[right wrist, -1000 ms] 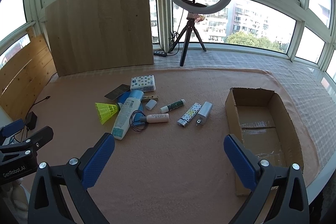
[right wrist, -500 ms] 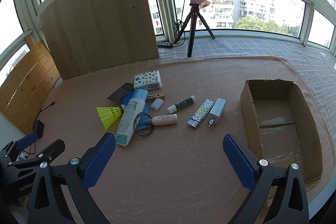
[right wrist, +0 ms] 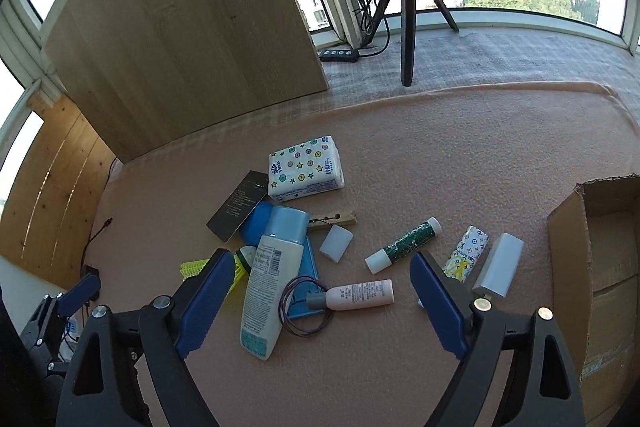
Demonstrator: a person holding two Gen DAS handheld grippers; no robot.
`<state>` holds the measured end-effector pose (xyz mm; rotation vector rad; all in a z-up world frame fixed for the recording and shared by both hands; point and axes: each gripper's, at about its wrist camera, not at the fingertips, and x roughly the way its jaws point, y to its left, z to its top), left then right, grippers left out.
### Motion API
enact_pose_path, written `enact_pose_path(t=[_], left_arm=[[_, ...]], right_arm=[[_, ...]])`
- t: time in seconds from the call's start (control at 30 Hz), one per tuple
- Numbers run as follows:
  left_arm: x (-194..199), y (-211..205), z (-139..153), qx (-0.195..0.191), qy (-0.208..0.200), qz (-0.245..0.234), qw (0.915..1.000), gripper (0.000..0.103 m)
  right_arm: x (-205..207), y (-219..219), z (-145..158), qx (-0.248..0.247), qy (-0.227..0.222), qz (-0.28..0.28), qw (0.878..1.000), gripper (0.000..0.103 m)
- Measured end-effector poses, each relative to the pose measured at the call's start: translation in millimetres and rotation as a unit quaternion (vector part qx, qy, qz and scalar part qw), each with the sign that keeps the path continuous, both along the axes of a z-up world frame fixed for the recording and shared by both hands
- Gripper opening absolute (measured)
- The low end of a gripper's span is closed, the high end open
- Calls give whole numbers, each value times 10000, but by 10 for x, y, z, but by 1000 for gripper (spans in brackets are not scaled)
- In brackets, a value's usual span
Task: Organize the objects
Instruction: 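Lower the left gripper onto the white-and-blue lotion bottle and close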
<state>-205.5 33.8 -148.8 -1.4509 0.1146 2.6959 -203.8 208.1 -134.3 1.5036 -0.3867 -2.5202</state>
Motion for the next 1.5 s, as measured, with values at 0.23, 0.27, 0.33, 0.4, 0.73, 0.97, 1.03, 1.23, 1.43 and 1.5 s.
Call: enact_pose_path(t=[0.23,0.27,0.33,0.4,0.73,0.97,1.03,1.23,1.43,1.5], left_arm=[[-582,-39,-323,137,-423,244,9987,81],[-650,-57,-369,208,-507,290,9981,80],[-783,-79,-468,377,-660,364,9964,73],[-866,-97,-548,501,-774,400,9949,68],[-942,105,-889,819,-1221,27,9891,44],[-610,87,-864,1045,-1204,-240,9869,46],[-491,37,-873,1120,-1249,-227,9856,46],[-175,-7,-919,808,-1178,-229,9895,48],[83,-139,-907,521,-1055,-8,9931,48],[164,-227,-873,396,-988,49,9943,48]], right_arm=[[-539,-159,-327,-166,-562,55,9983,69],[-605,-166,-376,-161,-648,35,9978,68],[-704,-182,-462,-215,-809,31,9965,60],[-773,-203,-530,-257,-942,38,9952,55],[-874,-416,-667,-33,-1107,335,9933,48],[-620,-553,-621,-4,-1041,794,9914,43],[-521,-555,-608,-170,-1122,898,9895,40],[-81,-533,-738,-417,-1353,1078,9840,33],[331,-532,-672,-142,-1209,1315,9838,31],[455,-561,-622,132,-1090,1479,9829,31]])
